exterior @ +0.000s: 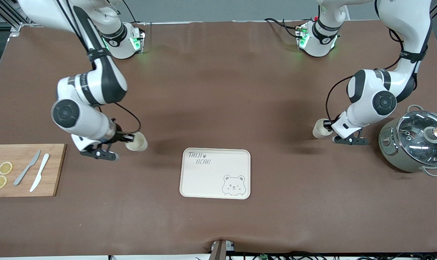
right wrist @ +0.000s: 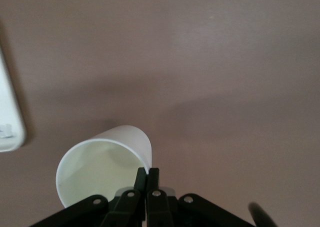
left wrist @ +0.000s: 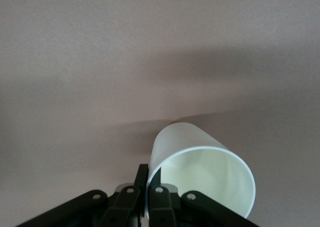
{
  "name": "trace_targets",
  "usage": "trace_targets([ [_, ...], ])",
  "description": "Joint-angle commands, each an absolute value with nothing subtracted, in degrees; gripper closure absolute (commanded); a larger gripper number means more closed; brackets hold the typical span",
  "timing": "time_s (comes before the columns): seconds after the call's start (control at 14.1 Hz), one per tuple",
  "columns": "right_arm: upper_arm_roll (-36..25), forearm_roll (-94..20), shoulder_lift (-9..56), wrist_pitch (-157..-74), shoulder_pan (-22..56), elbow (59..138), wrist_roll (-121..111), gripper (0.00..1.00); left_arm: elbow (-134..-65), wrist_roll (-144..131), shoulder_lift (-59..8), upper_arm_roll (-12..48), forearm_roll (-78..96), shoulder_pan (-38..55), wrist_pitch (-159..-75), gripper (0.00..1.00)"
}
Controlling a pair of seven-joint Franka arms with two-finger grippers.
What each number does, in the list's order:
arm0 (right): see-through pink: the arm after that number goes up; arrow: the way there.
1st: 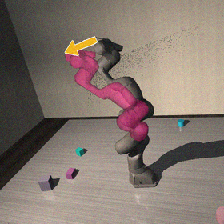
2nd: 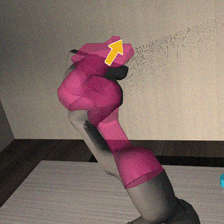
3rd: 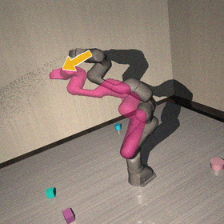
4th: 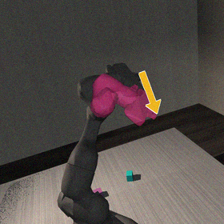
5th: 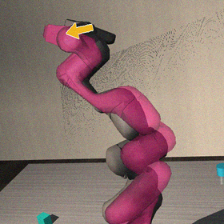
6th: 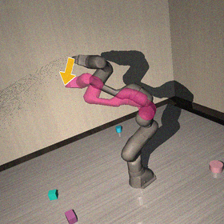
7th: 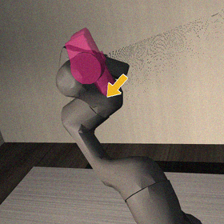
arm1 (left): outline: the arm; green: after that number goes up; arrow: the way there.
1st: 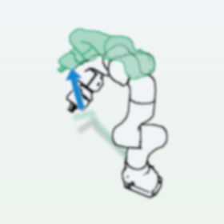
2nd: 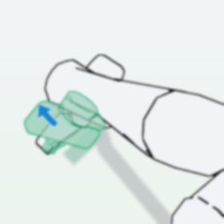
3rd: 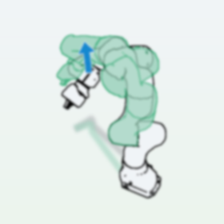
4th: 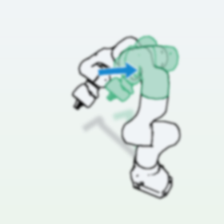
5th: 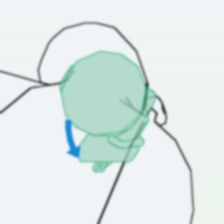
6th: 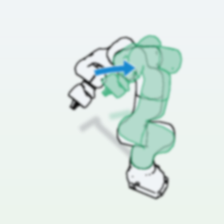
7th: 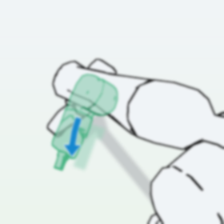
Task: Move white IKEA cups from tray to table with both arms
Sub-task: 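Lift the cup with the right gripper while the left gripper lifts its cup, then set the cups down on the table and open both grippers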
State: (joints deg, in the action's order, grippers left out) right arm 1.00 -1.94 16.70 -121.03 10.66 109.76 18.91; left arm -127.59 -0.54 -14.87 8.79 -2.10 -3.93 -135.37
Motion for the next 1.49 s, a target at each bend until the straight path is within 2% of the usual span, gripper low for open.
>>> trace_targets([
  [0.0,-3.32,-1.14,12.30,-127.52,8.53,119.87,7.95,1.00,-127.44,0.00,-14.85,9.32,-2.99,-4.39,-136.05,0.43],
  [0.07,-5.60,-1.14,12.39,-129.10,8.26,121.01,4.17,1.00,-127.09,-0.09,-14.85,9.32,-2.99,-4.66,-136.05,0.00],
  [0.21,-11.31,-1.23,13.18,-131.65,7.39,121.73,-6.54,1.00,-125.60,-0.09,-14.16,9.32,-2.99,-4.75,-135.62,0.00],
  [0.43,-12.66,-1.23,15.02,-132.89,4.93,121.90,-11.16,1.00,-120.08,-0.09,-12.66,8.88,-2.99,-5.09,-131.24,0.00],
  [0.78,-12.57,-2.46,17.92,-133.07,4.13,121.99,-11.43,1.00,-101.02,-2.01,-12.57,8.70,-2.81,-5.80,-109.99,0.00],
  [0.92,-12.57,-3.68,19.07,-133.07,4.22,121.99,-11.43,1.00,-95.56,-2.46,-12.74,8.61,-2.81,-6.67,-106.36,0.00],
  [0.99,-12.57,-4.21,19.51,-133.07,4.39,121.82,-11.43,0.76,-94.15,-2.37,-12.48,8.79,-2.64,-7.64,-105.39,0.00],
  [1.06,-12.57,-4.31,19.51,-132.63,4.48,121.56,-11.34,0.34,-92.48,-2.11,-12.13,8.70,-2.29,-7.91,-103.81,0.00],
  [1.13,-12.48,-4.31,19.51,-132.37,4.66,121.20,-11.16,0.00,-90.55,-1.94,-11.95,8.70,-2.11,-8.61,-101.88,0.00],
  [1.28,-12.39,-4.31,18.90,-127.48,4.57,117.89,-11.34,0.00,-86.77,-1.84,-11.52,9.22,-2.11,-8.88,-97.67,0.00],
  [1.42,-12.39,-4.31,18.90,-116.60,4.48,109.73,-11.34,0.00,-86.31,-2.20,-8.98,9.49,-2.29,-8.53,-93.00,0.00],
])
